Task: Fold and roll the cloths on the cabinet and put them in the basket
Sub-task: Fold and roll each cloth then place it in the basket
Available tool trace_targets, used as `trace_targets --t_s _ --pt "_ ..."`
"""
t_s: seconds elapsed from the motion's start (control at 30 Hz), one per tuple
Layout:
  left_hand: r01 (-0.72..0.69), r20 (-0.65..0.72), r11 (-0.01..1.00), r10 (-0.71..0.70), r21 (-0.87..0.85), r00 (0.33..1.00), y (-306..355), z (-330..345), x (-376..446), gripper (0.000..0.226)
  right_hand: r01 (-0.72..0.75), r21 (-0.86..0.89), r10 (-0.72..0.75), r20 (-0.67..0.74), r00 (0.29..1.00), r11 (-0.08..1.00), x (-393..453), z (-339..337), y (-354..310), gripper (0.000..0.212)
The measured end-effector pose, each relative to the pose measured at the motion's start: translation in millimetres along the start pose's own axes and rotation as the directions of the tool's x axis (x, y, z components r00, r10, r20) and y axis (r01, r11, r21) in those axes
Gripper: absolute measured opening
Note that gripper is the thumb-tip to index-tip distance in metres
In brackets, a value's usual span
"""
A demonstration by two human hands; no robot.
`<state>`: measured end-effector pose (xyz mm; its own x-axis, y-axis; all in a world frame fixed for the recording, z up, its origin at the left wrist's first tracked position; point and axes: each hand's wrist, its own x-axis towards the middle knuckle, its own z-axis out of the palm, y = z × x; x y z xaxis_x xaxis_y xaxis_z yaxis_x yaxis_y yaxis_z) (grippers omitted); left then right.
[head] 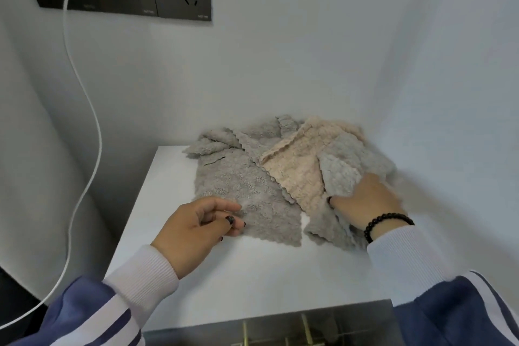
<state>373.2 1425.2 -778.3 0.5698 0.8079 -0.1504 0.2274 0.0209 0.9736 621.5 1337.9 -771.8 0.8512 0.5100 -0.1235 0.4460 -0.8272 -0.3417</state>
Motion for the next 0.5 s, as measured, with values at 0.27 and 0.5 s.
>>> trace_targets --t_s 0.27,0.5 --pt "-0.013 0.000 0.999 0.013 -0.029 1.000 -2.1 14.7 15.1 0.026 0.207 0.271 -0.158 -0.192 0.969 0.940 -15.9 -8.4 -10.8 0.011" --pt "-0.094 -0.013 0.994 0.095 0.050 0.995 -8.7 25.4 5.8 0.025 0.412 0.560 -0.306 -0.278 0.911 0.719 -52.0 -9.5 -39.3 0.023"
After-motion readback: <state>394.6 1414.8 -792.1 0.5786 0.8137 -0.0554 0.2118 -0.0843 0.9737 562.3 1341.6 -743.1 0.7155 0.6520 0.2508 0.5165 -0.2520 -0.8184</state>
